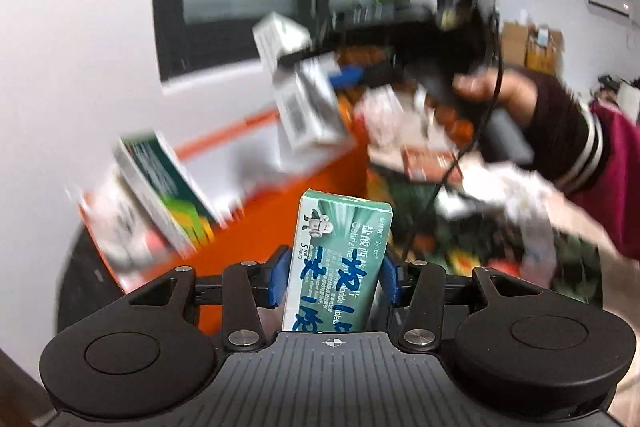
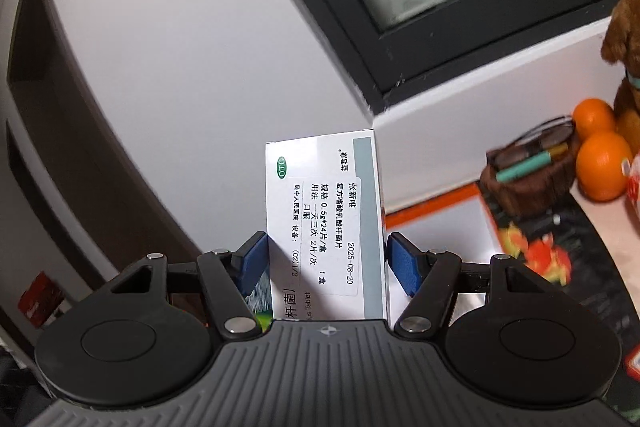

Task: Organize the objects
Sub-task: 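Open both grippers over the orange box to drop the boxes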

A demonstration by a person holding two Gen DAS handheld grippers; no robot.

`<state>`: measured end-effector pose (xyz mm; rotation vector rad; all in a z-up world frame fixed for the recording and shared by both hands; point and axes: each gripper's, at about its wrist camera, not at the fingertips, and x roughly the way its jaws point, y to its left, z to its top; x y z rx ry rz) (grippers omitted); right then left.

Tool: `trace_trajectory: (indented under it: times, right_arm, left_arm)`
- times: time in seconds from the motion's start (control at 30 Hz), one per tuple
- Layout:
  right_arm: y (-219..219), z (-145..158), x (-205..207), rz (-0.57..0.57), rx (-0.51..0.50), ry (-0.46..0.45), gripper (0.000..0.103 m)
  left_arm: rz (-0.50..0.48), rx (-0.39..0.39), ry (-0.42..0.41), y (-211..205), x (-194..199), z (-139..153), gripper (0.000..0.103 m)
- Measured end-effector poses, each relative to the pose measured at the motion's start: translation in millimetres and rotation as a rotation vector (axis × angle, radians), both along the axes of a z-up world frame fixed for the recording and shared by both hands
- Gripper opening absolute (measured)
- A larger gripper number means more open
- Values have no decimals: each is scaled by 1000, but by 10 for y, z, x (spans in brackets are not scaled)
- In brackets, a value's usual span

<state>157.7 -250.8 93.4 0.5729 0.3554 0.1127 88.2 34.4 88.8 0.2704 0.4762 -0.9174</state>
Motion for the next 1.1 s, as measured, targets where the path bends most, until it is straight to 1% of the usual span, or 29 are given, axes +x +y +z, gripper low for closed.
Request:
trace_trajectory:
  times: [0.13, 0.2, 0.23, 0.3, 0.37, 0.43, 0.5, 0.57, 0.6, 0.67, 0.73, 0.8, 0.87, 0.93, 1.03, 1.1]
  right_arm:
    - [-93, -60, 177, -32, 21, 1, 71]
    - [-101, -162, 290, -46, -2, 33, 71]
    - [-85, -225, 350, -44, -32, 61, 71]
    - [-41, -363, 432, -35, -79, 123, 72]
    - [-10, -481, 465, -56, -127, 172, 75]
    - [-12, -514, 428, -65, -155, 175, 85]
    - [-55, -503, 352, -88, -142, 165, 86]
    - [-87, -444, 249, -102, -142, 135, 89]
    - [-98, -407, 210, -115, -147, 119, 93]
    - [-105, -304, 79, -140, -151, 92, 95]
    - [-105, -241, -70, -141, -129, 57, 96]
    - [-48, -213, -228, -134, -105, 27, 100]
    - [59, -256, -448, -112, -89, -5, 100]
    - [181, -369, -668, -70, -66, -16, 101]
    - [386, -520, -944, 16, -7, 8, 101]
    - [482, -660, -1043, 76, 53, 40, 101]
  left_arm:
    - [48, -42, -63, -184, 228, 326, 101]
    - [82, -58, -73, -297, 420, 413, 101]
    - [101, -62, -71, -362, 521, 427, 102]
    - [133, -73, -43, -492, 735, 398, 103]
    - [205, -54, -2, -625, 939, 286, 103]
    - [239, -43, 44, -692, 1035, 182, 103]
    - [294, -31, 60, -713, 1050, 108, 103]
    - [313, -38, 50, -650, 997, 81, 103]
    - [321, -41, 41, -615, 968, 88, 103]
    - [349, -37, 20, -545, 860, 107, 103]
    - [387, -11, -9, -498, 722, 112, 103]
    - [428, 27, -66, -430, 511, 86, 103]
    - [453, 55, -115, -367, 286, 25, 103]
    - [461, 69, -133, -305, 71, -83, 103]
    - [463, 65, -124, -210, -156, -269, 103]
    - [465, 58, -101, -215, -233, -393, 103]
